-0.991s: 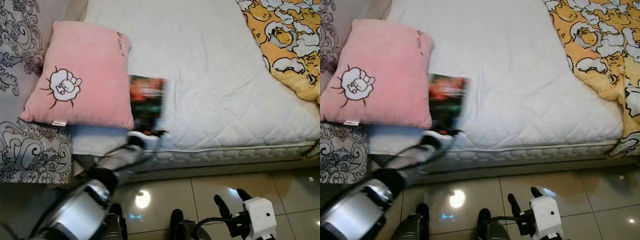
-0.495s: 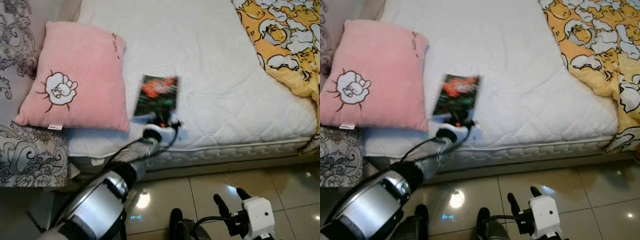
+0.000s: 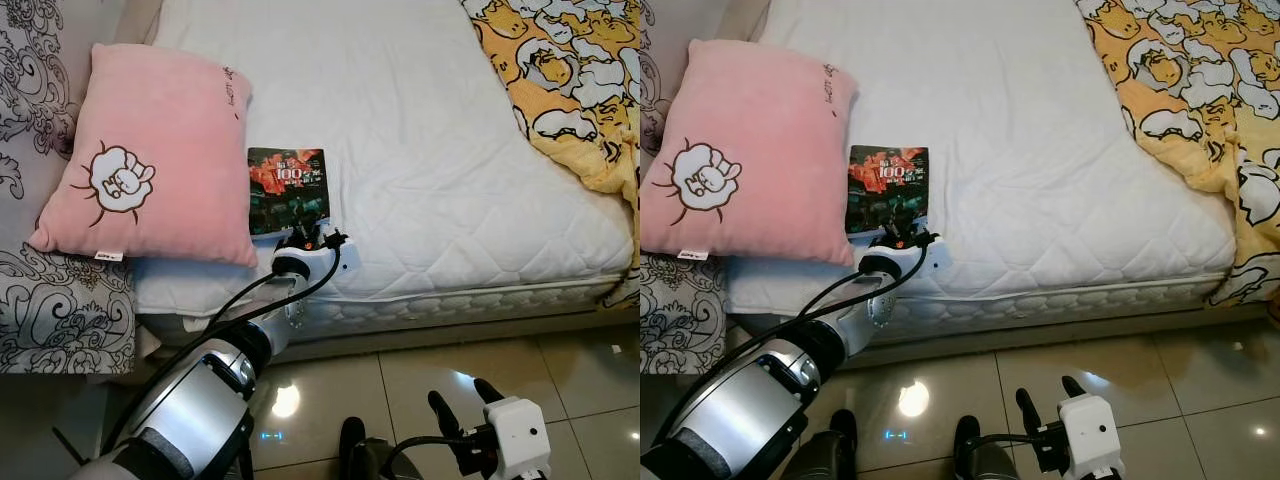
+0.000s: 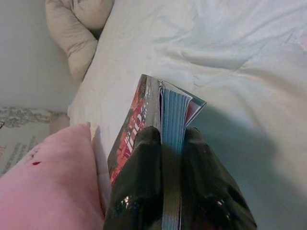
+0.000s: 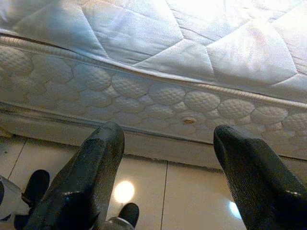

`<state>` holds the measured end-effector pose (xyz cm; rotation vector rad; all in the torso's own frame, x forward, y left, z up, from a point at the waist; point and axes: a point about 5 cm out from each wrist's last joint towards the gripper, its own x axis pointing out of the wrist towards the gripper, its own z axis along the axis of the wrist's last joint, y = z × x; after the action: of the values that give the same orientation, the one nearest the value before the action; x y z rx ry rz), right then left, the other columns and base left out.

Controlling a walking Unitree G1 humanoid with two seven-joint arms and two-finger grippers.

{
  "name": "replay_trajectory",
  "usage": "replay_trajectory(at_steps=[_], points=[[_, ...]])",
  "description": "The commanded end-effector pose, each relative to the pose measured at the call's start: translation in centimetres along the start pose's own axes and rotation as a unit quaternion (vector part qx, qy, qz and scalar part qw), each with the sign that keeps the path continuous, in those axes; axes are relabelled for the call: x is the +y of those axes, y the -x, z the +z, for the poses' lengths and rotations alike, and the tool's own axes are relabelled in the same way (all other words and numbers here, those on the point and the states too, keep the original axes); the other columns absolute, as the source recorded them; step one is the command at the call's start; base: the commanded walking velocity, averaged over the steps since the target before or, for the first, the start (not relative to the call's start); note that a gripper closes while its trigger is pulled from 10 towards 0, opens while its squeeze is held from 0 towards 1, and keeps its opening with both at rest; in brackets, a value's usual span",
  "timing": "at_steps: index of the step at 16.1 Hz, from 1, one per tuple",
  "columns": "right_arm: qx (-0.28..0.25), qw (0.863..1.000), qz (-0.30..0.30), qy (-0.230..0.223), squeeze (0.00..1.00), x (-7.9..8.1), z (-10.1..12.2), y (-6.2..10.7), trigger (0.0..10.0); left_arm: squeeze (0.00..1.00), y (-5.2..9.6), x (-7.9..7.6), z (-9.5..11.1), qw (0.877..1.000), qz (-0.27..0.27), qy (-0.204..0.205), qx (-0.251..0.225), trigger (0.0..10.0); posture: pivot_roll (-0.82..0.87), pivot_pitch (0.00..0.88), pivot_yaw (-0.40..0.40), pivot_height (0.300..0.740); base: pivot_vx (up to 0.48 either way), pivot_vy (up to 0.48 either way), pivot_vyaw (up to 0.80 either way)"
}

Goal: Clean up the room

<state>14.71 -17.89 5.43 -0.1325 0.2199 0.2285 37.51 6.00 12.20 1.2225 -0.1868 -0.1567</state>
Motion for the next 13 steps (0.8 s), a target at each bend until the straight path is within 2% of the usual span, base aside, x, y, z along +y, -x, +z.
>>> replay_trajectory(at_steps=[1,4,13], points=[[0.015,1.0,-0.002,0.003,0.0,-0.16,-0.69,0.44,10.0,0.0,0.26,-0.73,0.02,1.0,-0.019,0.012,0.014,0.0,-0.08,0.311,-0.094,0.74,0.0,0.0,0.0],[0.017,1.0,-0.002,0.003,0.0,-0.12,-0.77,0.59,10.0,0.0,0.26,-0.86,-0.07,0.998,-0.022,0.043,0.038,0.0,-0.08,0.314,-0.095,0.74,0.0,0.0,0.0],[0.019,1.0,-0.004,0.001,0.0,-0.17,-0.81,1.01,10.0,0.0,0.06,-0.32,-0.78,0.997,-0.015,0.047,0.061,0.0,-0.1,0.317,-0.092,0.74,0.0,0.0,0.0]])
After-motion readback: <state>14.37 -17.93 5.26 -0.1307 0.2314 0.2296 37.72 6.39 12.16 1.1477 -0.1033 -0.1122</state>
